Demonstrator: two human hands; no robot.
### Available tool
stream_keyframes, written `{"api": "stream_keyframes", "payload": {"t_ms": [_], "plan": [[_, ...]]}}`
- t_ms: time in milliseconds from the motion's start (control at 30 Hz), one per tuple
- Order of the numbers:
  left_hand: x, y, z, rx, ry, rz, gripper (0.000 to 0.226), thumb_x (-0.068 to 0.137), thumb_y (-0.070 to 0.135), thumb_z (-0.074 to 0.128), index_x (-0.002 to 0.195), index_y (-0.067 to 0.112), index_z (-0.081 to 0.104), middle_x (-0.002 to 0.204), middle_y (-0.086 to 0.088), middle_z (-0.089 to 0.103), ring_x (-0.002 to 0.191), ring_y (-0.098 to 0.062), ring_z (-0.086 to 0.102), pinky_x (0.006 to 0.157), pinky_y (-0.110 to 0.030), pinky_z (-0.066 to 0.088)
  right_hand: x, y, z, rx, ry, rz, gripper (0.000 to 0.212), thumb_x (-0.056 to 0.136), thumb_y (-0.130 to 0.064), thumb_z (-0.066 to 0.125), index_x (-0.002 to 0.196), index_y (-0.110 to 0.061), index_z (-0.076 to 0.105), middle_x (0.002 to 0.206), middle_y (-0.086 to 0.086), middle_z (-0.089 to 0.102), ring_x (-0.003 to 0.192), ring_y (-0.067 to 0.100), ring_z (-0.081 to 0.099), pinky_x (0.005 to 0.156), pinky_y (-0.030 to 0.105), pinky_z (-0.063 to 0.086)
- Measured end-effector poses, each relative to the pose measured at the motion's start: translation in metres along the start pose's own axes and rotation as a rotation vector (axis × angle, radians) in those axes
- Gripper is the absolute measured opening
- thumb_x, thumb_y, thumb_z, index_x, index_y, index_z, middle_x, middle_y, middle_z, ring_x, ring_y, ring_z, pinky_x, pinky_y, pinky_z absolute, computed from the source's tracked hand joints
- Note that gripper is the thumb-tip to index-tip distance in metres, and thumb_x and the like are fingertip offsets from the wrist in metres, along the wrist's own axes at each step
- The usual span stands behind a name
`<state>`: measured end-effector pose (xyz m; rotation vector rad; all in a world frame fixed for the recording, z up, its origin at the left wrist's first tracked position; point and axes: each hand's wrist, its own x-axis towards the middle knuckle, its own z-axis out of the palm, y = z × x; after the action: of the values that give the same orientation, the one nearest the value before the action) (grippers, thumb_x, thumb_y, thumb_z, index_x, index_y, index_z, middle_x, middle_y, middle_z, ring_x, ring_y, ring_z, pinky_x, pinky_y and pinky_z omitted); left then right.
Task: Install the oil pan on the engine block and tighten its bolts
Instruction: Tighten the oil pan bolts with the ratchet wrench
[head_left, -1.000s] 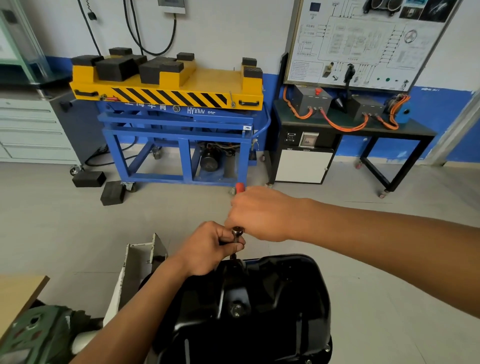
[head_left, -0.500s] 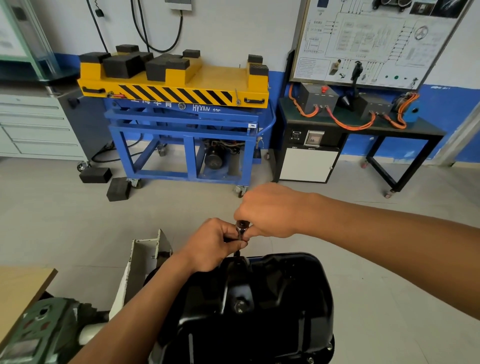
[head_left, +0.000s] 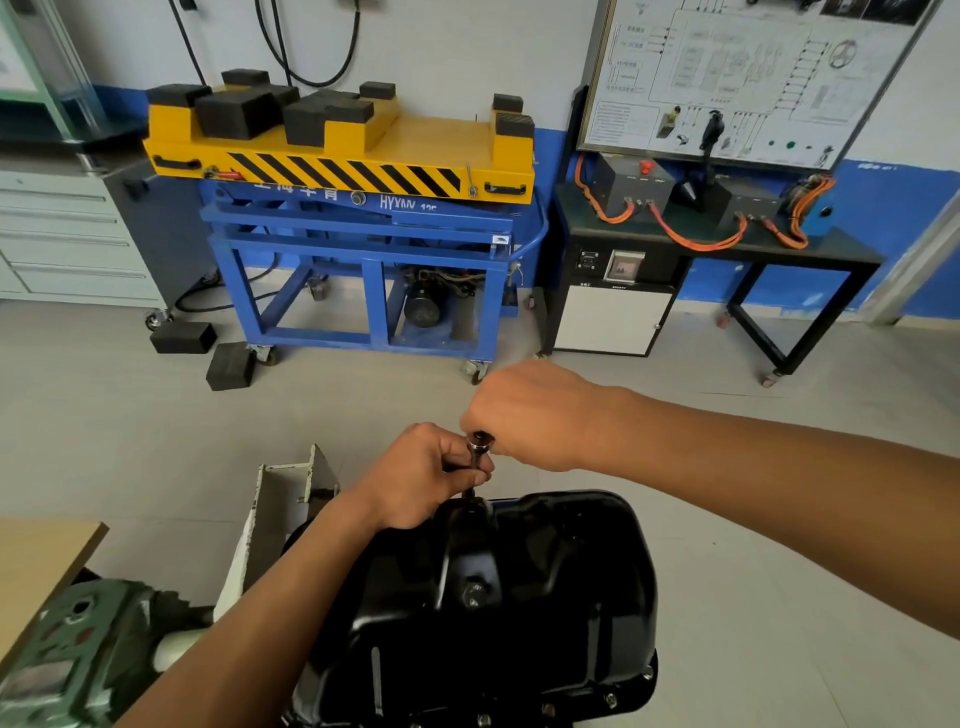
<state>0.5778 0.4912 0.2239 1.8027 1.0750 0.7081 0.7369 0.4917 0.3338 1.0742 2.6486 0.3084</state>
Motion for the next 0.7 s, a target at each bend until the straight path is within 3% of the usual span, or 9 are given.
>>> {"api": "stream_keyframes", "payload": {"t_ms": [67,167,367,567,700], "plan": [[-0.0005,0.0008,0.0001,-0.001,0.003,-0.004,0.009,0.088,-0.002,0.072,0.093,0.002,0.078,0.090,-0.003,0.078,0.086,-0.009,0.071,0.091,-0.031,0.056,0.0016,0.0012,0.0038,-0.079,0.042,-0.057,0.012,0.092,-0.010,0.057,0.086,-0.021,0.060,0.078,0.000,0.058,0.083,0.026,0.060,0.072,0.037,0.045],[-0.0011,0.0026,-0.0003,-0.006,0.015,-0.007,0.009,0.088,-0.002,0.072,0.093,0.002,0.078,0.090,-0.007,0.078,0.087,-0.013,0.071,0.092,-0.030,0.057,0.0025,0.0031,0.0080,-0.096,0.062,-0.081,0.013,0.094,-0.012,0.055,0.090,-0.023,0.061,0.085,-0.002,0.061,0.088,0.023,0.057,0.068,0.034,0.027],[-0.0008,0.0037,-0.0003,-0.016,0.008,-0.025,0.009,0.088,-0.001,0.072,0.093,0.003,0.078,0.091,-0.005,0.078,0.090,-0.017,0.073,0.092,-0.031,0.057,0.0019,0.0043,0.0072,-0.091,0.027,-0.067,0.013,0.094,-0.010,0.056,0.091,-0.022,0.061,0.084,-0.001,0.061,0.087,0.024,0.057,0.060,0.031,0.018],[-0.0017,0.0051,-0.0016,0.004,0.004,-0.029,0.010,0.088,0.001,0.073,0.090,0.010,0.078,0.086,0.001,0.077,0.082,-0.009,0.071,0.084,-0.024,0.055,0.0019,0.0022,0.0054,-0.048,-0.008,-0.061,0.015,0.093,-0.007,0.056,0.093,-0.021,0.062,0.086,0.001,0.061,0.090,0.025,0.057,0.062,0.034,0.028],[-0.0025,0.0046,-0.0025,0.027,0.004,-0.017,0.005,0.089,0.008,0.074,0.087,0.008,0.078,0.077,-0.003,0.075,0.072,-0.010,0.066,0.077,-0.026,0.054,0.0017,0.0016,0.0045,-0.009,-0.007,-0.056,0.015,0.091,-0.006,0.056,0.090,-0.021,0.061,0.082,0.000,0.060,0.087,0.024,0.056,0.054,0.030,0.018]]}}
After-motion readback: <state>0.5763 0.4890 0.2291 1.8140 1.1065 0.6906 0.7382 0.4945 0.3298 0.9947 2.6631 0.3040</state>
